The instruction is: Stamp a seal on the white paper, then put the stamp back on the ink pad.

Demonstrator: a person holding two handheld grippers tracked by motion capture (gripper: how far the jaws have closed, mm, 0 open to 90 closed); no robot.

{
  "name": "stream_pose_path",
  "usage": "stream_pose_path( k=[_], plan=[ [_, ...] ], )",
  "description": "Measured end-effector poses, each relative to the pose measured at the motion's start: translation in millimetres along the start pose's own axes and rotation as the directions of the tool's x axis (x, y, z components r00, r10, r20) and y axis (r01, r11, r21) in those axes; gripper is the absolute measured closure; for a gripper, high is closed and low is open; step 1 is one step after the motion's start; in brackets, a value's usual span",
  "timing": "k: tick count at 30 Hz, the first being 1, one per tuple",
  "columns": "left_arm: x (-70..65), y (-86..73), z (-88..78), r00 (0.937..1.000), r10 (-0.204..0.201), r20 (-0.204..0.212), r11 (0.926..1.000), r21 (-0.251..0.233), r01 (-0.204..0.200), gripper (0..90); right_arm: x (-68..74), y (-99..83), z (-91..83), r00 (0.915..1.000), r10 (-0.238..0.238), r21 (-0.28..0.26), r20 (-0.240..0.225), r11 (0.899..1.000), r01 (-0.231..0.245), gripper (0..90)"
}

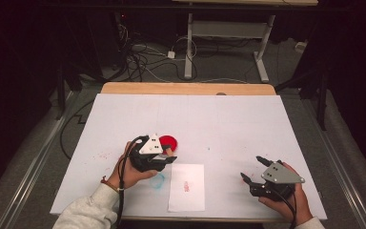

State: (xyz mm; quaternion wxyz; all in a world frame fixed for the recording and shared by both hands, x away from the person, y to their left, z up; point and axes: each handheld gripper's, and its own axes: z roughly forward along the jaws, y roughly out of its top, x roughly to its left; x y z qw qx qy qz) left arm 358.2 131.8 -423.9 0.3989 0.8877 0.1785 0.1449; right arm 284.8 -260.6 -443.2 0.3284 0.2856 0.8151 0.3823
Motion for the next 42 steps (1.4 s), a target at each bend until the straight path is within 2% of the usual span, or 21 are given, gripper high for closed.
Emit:
stream_pose_path(
  k=[18,26,42],
  plan=[
    [20.4,-0.7,5.9,0.9988,-0.031,-0.039,0.9994,0.017,0.031,53.9,-1.4,0.2,2.2,1.0,0.002,0.005,-0.001,1.0,-0.002,26.9],
    [33.4,-3.7,9.9,0.9955,-0.078,-0.054,0.9969,0.009,0.079,53.9,-0.2,1.6,6.1,0.9999,0.001,0.007,-0.012,1.0,0.0,26.9],
    [48.0,-9.5,35.4,0.9918,-0.113,-0.06,0.9909,0.066,0.117,53.9,0.3,0.7,7.4,0.9998,-0.003,0.016,-0.02,1.0,0.003,27.0]
  ],
)
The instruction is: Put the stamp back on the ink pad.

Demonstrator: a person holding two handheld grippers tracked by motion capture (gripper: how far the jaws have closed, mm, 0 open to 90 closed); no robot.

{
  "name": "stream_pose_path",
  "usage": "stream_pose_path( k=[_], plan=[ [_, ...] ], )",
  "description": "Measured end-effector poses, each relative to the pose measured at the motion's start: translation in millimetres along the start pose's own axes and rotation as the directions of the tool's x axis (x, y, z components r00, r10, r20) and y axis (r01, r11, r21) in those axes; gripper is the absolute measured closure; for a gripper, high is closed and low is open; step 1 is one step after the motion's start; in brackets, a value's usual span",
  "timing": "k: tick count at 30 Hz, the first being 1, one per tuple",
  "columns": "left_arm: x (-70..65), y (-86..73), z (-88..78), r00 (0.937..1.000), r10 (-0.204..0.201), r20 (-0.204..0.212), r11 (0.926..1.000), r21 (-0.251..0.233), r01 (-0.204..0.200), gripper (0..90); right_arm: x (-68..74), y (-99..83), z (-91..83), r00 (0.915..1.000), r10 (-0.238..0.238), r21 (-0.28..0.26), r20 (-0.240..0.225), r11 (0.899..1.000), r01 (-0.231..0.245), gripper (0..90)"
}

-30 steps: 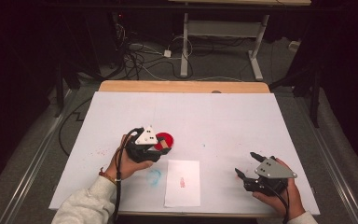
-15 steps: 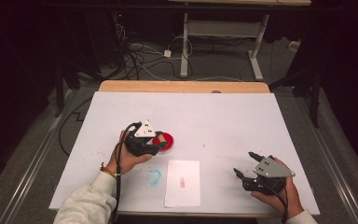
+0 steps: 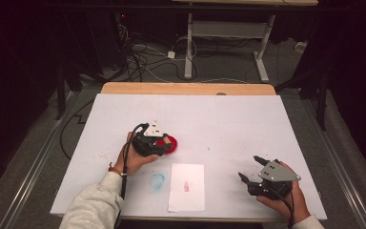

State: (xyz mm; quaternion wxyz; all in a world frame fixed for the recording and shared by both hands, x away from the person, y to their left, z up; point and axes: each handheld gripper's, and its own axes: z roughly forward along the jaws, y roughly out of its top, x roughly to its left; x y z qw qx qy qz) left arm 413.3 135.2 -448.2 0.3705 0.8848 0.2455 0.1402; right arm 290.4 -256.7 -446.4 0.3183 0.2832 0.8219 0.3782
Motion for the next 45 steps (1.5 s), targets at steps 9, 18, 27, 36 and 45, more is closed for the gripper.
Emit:
stream_pose_path(
  k=[9,18,27,36,45],
  plan=[
    [4.0,-3.4,13.6,0.9996,-0.027,0.007,0.9992,0.03,0.026,53.8,0.3,-0.8,1.3,1.0,-0.001,0.002,-0.005,1.0,0.001,27.1],
    [5.9,-6.6,15.5,0.9995,-0.031,-0.008,0.9983,0.049,0.031,53.8,0.8,-2.7,-2.1,1.0,-0.003,0.004,0.0,1.0,0.003,27.1],
    [8.1,-8.3,14.8,0.9983,-0.058,-0.004,0.9975,0.039,0.058,53.5,0.9,-2.7,-2.6,1.0,-0.005,0.005,0.001,1.0,0.005,27.1],
    [7.3,-7.1,10.8,0.9966,-0.08,-0.02,0.9968,-0.002,0.08,43.0,0.9,-2.4,-3.5,1.0,-0.005,-0.005,-0.003,1.0,0.005,26.6],
    [3.2,-3.4,-3.9,0.996,-0.062,-0.064,0.9952,-0.079,0.057,26.4,0.8,-2.0,-4.5,1.0,-0.004,-0.01,0.001,1.0,0.004,26.6]
  ],
)
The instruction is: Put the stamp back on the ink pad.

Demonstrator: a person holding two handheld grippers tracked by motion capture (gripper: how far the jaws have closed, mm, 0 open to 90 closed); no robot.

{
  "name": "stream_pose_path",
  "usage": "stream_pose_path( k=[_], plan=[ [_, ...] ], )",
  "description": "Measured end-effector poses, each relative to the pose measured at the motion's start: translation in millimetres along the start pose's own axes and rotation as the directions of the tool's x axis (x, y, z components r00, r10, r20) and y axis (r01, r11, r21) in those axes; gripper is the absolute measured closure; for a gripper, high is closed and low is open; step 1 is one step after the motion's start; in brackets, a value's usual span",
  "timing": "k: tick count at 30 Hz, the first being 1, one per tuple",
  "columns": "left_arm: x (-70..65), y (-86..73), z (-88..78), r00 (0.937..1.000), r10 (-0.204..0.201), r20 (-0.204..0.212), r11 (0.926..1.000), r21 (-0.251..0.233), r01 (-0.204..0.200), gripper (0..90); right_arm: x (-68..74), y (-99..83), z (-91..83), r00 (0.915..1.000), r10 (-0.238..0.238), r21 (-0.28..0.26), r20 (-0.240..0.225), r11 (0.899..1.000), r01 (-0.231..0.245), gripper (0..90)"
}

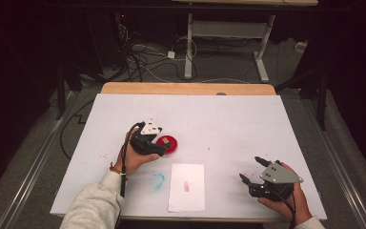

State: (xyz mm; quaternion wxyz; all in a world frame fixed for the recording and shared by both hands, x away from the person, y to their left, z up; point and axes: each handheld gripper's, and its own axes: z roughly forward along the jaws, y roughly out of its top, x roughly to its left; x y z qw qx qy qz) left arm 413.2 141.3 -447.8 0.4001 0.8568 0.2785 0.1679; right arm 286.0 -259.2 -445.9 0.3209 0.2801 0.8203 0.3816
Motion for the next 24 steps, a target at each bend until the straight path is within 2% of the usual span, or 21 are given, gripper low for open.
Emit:
stream_pose_path(
  k=[6,14,18,24],
  plan=[
    [-5.4,3.3,-11.3,0.9983,0.038,-0.044,0.998,-0.048,-0.04,20.2,0.3,0.6,-1.0,1.0,-0.001,-0.008,0.0,1.0,0.001,26.6],
    [-15.6,5.0,-21.6,0.9899,0.1,-0.101,0.9917,-0.07,-0.108,18.5,1.3,1.8,-2.6,1.0,-0.001,-0.017,0.001,1.0,0.001,26.6],
    [-20.2,6.5,-25.5,0.9877,0.113,-0.109,0.9891,-0.082,-0.122,18.5,1.7,1.8,-2.2,1.0,-0.002,-0.016,-0.001,1.0,0.002,26.6],
    [-26.9,8.0,-30.6,0.983,0.138,-0.122,0.9864,-0.074,-0.147,18.5,2.2,2.3,-3.2,1.0,-0.002,-0.023,0.005,1.0,0.002,26.5]
  ],
)
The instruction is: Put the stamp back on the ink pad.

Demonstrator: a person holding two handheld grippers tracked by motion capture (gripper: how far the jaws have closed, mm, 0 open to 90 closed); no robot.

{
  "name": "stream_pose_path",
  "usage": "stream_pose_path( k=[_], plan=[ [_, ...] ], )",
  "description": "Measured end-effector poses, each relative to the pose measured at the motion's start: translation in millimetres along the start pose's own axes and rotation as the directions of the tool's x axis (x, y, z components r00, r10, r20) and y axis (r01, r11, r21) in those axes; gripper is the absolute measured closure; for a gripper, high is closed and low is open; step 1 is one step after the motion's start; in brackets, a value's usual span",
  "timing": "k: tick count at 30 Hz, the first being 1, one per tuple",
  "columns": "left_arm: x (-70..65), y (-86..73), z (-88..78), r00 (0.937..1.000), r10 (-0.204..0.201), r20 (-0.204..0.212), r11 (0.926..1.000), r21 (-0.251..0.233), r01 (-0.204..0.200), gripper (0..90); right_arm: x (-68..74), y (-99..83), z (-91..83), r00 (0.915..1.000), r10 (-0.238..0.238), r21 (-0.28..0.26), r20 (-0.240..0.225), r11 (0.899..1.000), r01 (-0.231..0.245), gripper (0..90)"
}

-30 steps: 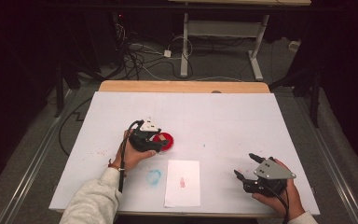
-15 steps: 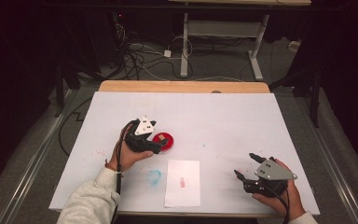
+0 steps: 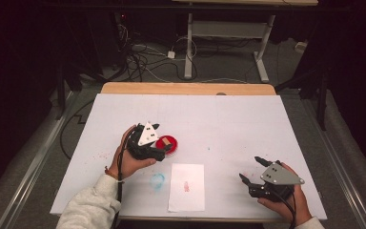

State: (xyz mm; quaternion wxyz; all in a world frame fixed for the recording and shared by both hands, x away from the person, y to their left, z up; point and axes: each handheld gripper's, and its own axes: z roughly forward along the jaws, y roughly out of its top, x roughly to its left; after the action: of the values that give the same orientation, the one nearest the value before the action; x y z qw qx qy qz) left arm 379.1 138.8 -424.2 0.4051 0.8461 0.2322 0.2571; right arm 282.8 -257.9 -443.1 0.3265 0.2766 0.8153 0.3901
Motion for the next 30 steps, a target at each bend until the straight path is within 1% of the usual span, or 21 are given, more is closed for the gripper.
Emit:
stream_pose_path(
  k=[1,3,5,9,13,21,24,28,30],
  plan=[
    [-1.0,0.3,-1.2,1.0,0.004,-0.003,1.0,-0.001,-0.004,18.5,0.2,0.1,-0.3,1.0,-0.001,-0.003,0.002,1.0,0.001,26.6],
    [-3.8,1.4,-4.0,0.9992,0.034,-0.02,0.9994,0.004,-0.034,18.5,0.3,0.5,-1.3,1.0,0.0,-0.01,0.006,1.0,0.0,26.6],
    [-6.2,1.9,-7.2,0.9986,0.049,-0.023,0.9988,-0.004,-0.049,18.5,0.0,0.9,-2.2,0.9999,0.005,-0.019,0.011,1.0,-0.005,26.6],
    [-9.6,2.6,-13.4,0.9979,0.057,-0.029,0.9981,-0.019,-0.058,18.5,0.2,1.5,-3.5,0.9999,0.003,-0.028,0.015,1.0,-0.003,26.7],
    [-11.8,1.9,-19.4,0.9975,0.063,-0.03,0.9977,-0.024,-0.064,18.5,0.6,2.1,-5.0,0.9998,0.006,-0.037,0.017,0.999,-0.005,26.7],
    [-13.4,-6.4,-33.5,0.9973,0.065,-0.034,0.9973,-0.033,-0.066,17.5,0.3,4.2,-9.7,0.9994,0.011,-0.063,0.032,0.998,-0.009,26.7],
    [-15.2,-10.2,-36.8,0.9955,0.081,-0.049,0.9964,-0.018,-0.082,17.5,0.4,4.6,-10.2,0.9993,0.01,-0.065,0.036,0.998,-0.008,26.7],
    [-19.7,-14.6,-41.4,0.9945,0.089,-0.055,0.9957,-0.023,-0.09,17.5,1.4,5.3,-10.5,0.9993,0.008,-0.065,0.035,0.998,-0.005,26.8],
    [-21.5,-16.3,-44.1,0.9934,0.099,-0.058,0.9947,-0.021,-0.1,17.5,2.0,5.7,-10.6,0.9994,0.007,-0.066,0.034,0.998,-0.005,26.8]
  ],
)
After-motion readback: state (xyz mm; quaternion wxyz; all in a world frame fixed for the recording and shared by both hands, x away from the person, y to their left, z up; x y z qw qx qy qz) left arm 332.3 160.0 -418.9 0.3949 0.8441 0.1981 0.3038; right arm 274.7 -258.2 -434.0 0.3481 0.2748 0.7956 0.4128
